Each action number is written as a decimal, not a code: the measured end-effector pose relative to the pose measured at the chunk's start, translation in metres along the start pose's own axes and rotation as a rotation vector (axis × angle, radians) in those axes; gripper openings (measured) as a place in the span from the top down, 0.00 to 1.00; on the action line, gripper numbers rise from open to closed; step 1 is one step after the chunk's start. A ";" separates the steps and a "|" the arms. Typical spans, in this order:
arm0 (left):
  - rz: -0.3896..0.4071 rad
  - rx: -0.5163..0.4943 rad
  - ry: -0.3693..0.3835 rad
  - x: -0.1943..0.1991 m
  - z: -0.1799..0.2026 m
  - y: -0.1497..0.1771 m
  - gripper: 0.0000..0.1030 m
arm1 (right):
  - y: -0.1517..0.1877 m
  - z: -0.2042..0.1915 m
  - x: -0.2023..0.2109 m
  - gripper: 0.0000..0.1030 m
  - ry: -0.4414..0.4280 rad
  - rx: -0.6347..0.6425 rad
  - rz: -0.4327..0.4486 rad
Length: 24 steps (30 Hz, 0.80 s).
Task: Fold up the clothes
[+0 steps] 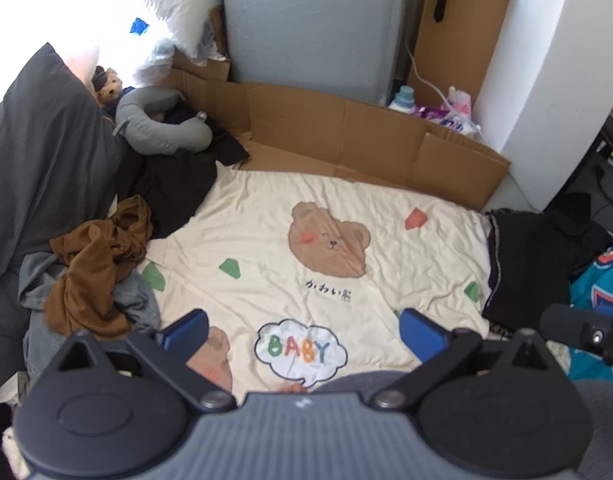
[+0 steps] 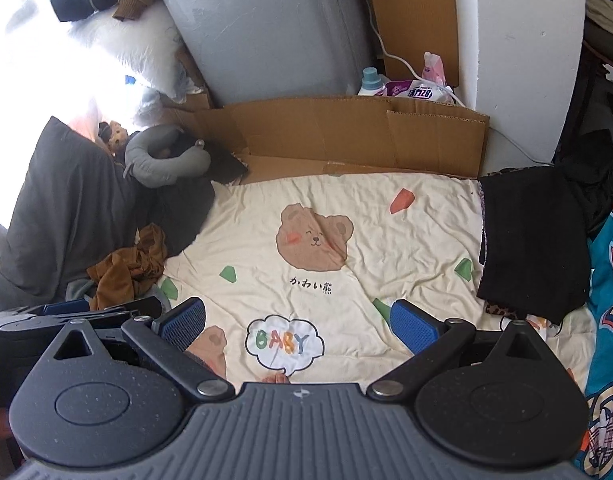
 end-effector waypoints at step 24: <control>-0.045 0.006 -0.026 -0.002 0.011 0.017 0.00 | 0.009 0.009 0.008 0.01 0.083 0.080 -0.076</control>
Point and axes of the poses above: each gripper's, at about its wrist camera, not at the fingertips, and x roughly against the way its jaws point, z to its right, y to its underside, the point moved 5 cm from there along -x, roughly the way its jaws point, and after that the axes turned 3 degrees about -z, right-handed, at the moved point
